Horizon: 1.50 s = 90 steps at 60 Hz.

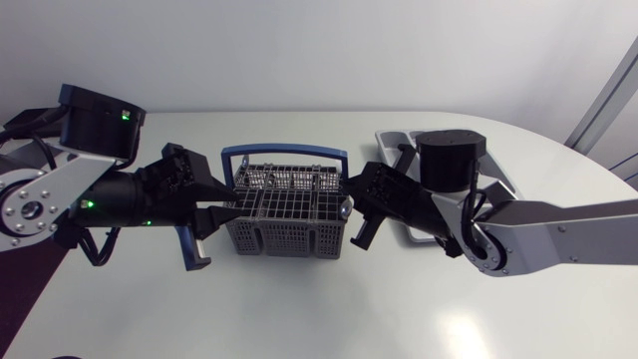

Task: Unload the cutlery basket into the drawer organizer.

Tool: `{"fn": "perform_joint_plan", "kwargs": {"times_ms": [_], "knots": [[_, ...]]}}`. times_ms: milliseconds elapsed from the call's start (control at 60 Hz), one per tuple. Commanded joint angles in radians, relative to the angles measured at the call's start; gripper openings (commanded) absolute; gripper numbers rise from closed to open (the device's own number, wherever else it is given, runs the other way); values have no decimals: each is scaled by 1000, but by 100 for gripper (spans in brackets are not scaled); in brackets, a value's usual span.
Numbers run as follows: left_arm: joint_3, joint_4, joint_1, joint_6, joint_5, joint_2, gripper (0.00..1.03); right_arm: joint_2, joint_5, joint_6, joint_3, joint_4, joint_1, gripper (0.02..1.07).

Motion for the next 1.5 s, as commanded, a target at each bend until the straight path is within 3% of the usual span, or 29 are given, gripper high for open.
{"fn": "perform_joint_plan", "kwargs": {"times_ms": [0,67,133,183,250,350,467,550,667,1150,1267,1400,1483], "knots": [[1,-3,-16,-12,-8,26,33,-19,-3,8,14,6,-11,16],[1,0,-16,-9,-8,29,33,-85,-1,40,22,-75,-13,18],[1,5,-14,-3,-8,38,33,-155,-18,92,47,-195,-25,39],[0,12,-10,3,-9,47,40,-195,-47,137,73,-298,-45,53],[-2,19,-7,16,-9,52,49,-209,-55,186,117,-419,-60,60],[0,34,-7,19,-9,64,61,-198,-93,273,183,-566,-97,60],[12,54,-13,20,-17,98,85,-126,-109,362,277,-718,-112,60],[24,58,-21,25,-28,124,90,-57,-199,436,356,-821,-138,60],[26,60,-44,26,-40,129,97,12,-254,505,435,-922,-145,61],[9,63,-47,42,-58,103,97,98,-336,623,522,-1062,-134,62],[4,63,-45,45,-60,98,97,93,-337,640,528,-1076,-114,52],[3,63,-44,45,-63,87,97,99,-340,645,539,-1083,-103,52],[1,63,-45,45,-63,86,97,102,-340,654,542,-1085,-89,46]]}}
